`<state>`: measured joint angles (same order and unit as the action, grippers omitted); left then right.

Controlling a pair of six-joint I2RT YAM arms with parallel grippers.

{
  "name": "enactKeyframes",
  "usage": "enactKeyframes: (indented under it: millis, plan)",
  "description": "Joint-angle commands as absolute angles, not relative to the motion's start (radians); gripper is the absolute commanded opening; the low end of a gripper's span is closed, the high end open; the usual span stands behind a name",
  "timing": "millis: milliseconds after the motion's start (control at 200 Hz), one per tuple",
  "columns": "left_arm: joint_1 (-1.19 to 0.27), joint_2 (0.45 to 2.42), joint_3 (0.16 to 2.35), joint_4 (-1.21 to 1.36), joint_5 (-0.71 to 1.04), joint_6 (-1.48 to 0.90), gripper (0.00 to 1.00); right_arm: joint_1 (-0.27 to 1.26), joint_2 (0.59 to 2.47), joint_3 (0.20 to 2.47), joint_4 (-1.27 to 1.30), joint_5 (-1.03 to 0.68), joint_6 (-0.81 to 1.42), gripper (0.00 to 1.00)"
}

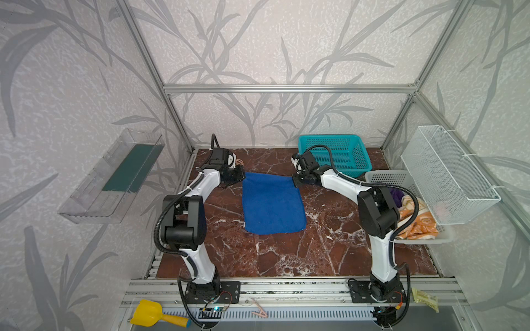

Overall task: Fold and stack the towels
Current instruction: 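Lift the far edge with both grippers and fold it toward the robot, then lay the folded edge down and open both grippers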

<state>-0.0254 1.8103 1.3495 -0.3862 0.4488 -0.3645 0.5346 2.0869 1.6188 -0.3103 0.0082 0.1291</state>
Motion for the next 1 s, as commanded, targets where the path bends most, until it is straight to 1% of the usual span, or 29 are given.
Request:
enactKeyframes:
  millis: [0, 140, 275, 545, 760, 1000]
  plan:
    - [-0.021, 1.798, 1.369, -0.361, 0.476, -0.323, 0.00, 0.517, 2.064, 1.661, -0.250, -0.021, 0.104, 0.00]
    - [-0.021, 1.721, 1.246, -0.303, 0.492, -0.344, 0.00, 0.507, 2.014, 1.571, -0.241, -0.051, 0.107, 0.00]
    - [-0.024, 1.637, 1.124, -0.306, 0.499, -0.357, 0.00, 0.506, 1.937, 1.454, -0.232, -0.096, 0.123, 0.00]
    - [-0.026, 1.448, 0.897, -0.352, 0.459, -0.370, 0.00, 0.485, 1.820, 1.249, -0.226, -0.263, 0.242, 0.00]
    - [-0.027, 1.336, 0.765, -0.398, 0.458, -0.421, 0.00, 0.485, 1.738, 1.153, -0.258, -0.332, 0.300, 0.00]
    - [-0.041, 1.218, 0.671, -0.439, 0.452, -0.489, 0.00, 0.488, 1.653, 1.064, -0.299, -0.354, 0.336, 0.00]
